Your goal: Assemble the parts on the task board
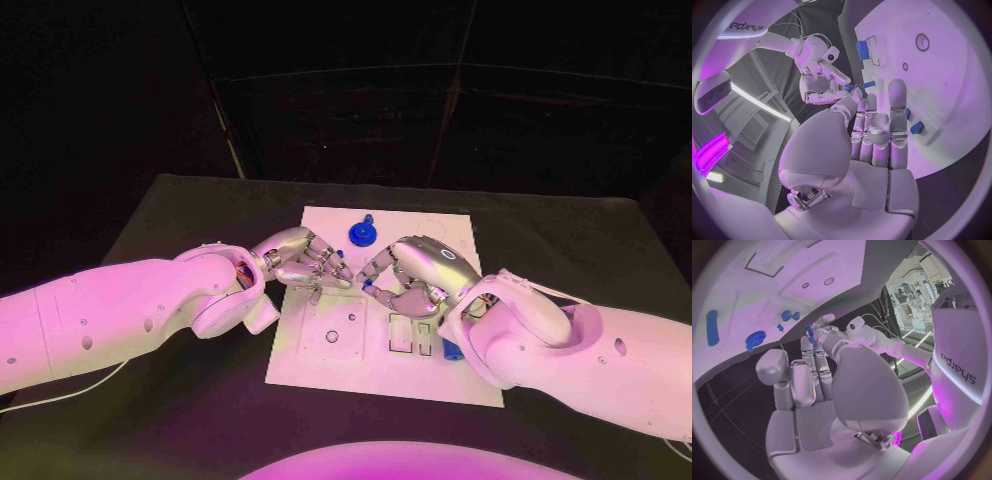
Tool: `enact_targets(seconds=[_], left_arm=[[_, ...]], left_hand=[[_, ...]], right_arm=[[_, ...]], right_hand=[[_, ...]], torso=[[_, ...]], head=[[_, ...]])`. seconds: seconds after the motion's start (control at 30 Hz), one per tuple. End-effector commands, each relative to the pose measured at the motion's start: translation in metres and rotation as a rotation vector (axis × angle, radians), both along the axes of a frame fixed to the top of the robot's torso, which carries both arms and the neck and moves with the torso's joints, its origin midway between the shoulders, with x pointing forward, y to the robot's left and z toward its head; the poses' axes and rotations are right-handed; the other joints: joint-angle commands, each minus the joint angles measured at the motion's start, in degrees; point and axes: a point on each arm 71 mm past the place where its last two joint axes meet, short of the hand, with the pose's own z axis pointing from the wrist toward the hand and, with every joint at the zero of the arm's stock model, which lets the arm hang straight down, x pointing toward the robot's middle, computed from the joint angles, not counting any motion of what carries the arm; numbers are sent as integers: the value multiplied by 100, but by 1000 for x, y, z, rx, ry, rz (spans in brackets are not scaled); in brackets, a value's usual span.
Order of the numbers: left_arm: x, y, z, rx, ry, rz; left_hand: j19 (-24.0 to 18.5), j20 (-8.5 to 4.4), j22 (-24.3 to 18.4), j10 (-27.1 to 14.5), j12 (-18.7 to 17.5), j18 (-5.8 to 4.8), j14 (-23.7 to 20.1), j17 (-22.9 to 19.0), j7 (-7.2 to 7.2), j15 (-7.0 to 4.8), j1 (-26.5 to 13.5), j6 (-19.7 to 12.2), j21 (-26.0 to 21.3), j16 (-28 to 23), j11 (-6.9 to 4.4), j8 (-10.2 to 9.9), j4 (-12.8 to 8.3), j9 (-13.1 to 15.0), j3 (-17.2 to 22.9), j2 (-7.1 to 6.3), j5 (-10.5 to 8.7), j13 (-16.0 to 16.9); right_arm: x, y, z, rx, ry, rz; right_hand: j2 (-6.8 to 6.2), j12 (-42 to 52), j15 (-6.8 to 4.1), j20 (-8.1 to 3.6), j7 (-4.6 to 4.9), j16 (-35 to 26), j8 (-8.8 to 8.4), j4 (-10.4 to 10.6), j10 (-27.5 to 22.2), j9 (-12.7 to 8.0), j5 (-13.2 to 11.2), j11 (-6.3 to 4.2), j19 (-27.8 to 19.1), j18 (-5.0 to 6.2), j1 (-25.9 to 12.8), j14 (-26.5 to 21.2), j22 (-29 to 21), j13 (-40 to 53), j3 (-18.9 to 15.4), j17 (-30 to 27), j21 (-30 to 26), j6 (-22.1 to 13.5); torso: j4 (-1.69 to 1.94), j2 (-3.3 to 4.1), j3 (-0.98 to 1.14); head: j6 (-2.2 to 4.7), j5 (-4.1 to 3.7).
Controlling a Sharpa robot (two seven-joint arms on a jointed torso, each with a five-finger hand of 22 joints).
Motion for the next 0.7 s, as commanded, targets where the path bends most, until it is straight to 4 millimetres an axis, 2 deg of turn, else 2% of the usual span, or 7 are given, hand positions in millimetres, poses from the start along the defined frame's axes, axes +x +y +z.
enact_targets(seconds=[0.03, 0.27, 0.47, 0.7], left_arm=[[1, 7, 1, 1, -1, 18], [6, 28, 2, -14, 10, 81], [9, 41, 9, -58, 18, 132], [17, 55, 26, -147, 6, 213]], left_hand=[[26, 4, -8, -7, 13, 56, 42, -10, -16, 8, 38, 4, 0, 30, -26, 20, -40, 8, 16, 15, -13, 5], [25, -2, -10, -16, 10, 56, 40, -15, -15, 6, 89, -1, -6, 32, -27, 26, -68, 7, 42, 44, -12, 4], [21, -3, -20, -20, 9, 58, 35, -30, -13, 6, 108, -2, -20, 26, -27, 29, -80, 6, 54, 57, -12, 3], [-12, -1, -87, -53, -9, 68, 1, -118, 7, 15, 106, -36, -107, -19, -10, 17, -87, -2, 57, 56, -13, -5]], right_arm=[[1, -1, -1, -35, 8, 2], [3, -2, -3, -50, 13, -2], [7, 0, -6, -52, 10, -4], [13, 8, -10, -51, 2, 3]], right_hand=[[60, 25, -48, -3, -17, 27, 15, -35, 16, 6, 21, -12, 47, -113, 24, 222, 10, 6, 3, -6, 34, 43], [61, 25, -48, -3, -16, 29, 15, -35, 17, 6, 21, -12, 59, -119, 24, 223, 39, 6, 3, -2, 49, 43], [63, 25, -48, -4, -16, 30, 15, -37, 16, 6, 22, -12, 60, -119, 24, 223, 42, 7, 4, -1, 51, 43], [64, 25, -48, -4, -16, 32, 14, -39, 16, 6, 23, -12, 71, -125, 26, 224, 70, 7, 4, 2, 67, 43]], torso=[[8, -8, -2], [3, -2, -1], [9, -1, -12], [-2, 0, 3]], head=[[-8, 1], [-13, 13], [-36, 30], [-93, 149]])
